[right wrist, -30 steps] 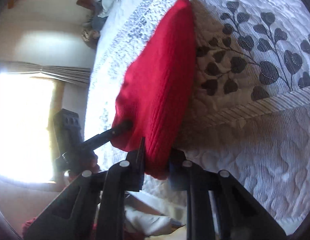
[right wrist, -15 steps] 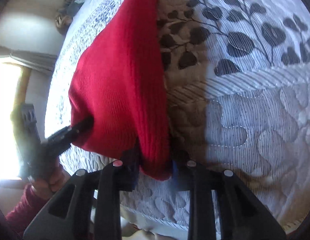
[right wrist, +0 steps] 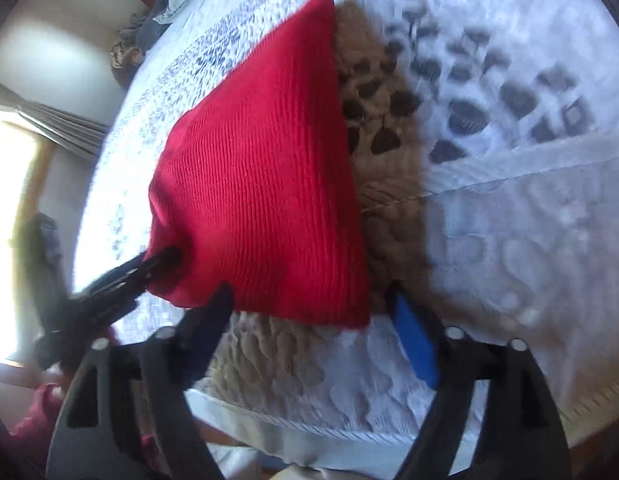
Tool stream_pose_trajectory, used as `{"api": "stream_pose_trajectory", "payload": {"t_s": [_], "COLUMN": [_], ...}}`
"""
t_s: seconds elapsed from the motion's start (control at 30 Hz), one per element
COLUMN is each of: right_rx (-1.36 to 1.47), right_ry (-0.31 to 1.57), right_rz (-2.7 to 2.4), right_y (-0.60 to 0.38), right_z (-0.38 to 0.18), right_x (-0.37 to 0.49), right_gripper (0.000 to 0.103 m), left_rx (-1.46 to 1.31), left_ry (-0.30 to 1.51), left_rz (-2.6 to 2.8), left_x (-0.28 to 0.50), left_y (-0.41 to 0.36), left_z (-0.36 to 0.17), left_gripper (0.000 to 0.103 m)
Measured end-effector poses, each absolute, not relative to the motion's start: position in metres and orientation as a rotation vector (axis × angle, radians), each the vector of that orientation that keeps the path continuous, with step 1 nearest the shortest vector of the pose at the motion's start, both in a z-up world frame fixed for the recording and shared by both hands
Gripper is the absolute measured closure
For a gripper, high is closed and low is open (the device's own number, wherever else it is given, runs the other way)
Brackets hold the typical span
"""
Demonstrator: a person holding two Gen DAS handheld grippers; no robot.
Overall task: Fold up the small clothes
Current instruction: 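Open both tools and release the folded sweater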
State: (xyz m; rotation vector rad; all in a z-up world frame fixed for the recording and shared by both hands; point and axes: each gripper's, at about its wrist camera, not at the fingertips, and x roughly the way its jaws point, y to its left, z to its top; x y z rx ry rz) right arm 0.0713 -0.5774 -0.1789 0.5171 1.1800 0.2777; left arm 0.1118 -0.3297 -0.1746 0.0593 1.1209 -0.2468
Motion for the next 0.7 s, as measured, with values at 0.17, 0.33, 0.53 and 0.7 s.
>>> {"api": "stream_pose_trajectory", "payload": {"t_s": [0.17,0.33,0.53,0.7], "right_rx": [0.376,0.284,0.23,0.2], "right_ry": [1.128,1.12,1.121,1.117], "right_rz": [0.117,0.001,-0.047,-0.047], "right_y": [-0.561,-0.554,-0.551,-0.539], "right_z": [-0.158,-0.153,-0.141,-0.124], "right_x": [0.042,0.019,-0.002,-0.017], "right_gripper": [0.011,0.008,0.006,0.005], "left_rx": [0.093,0.12,0.148,0.143], "left_ry": [1.073,1.045,1.031,1.029], "left_rz": [-0.182,-0.145,-0.099,-0.09], "left_x": [0.085,0.063,0.04,0.021], "left_y": [-0.318,-0.31,-0.306,-0.304], "left_z": [-0.158,-0.145,-0.134,-0.124], "left_gripper": [0.021,0.017,0.014,0.014]}}
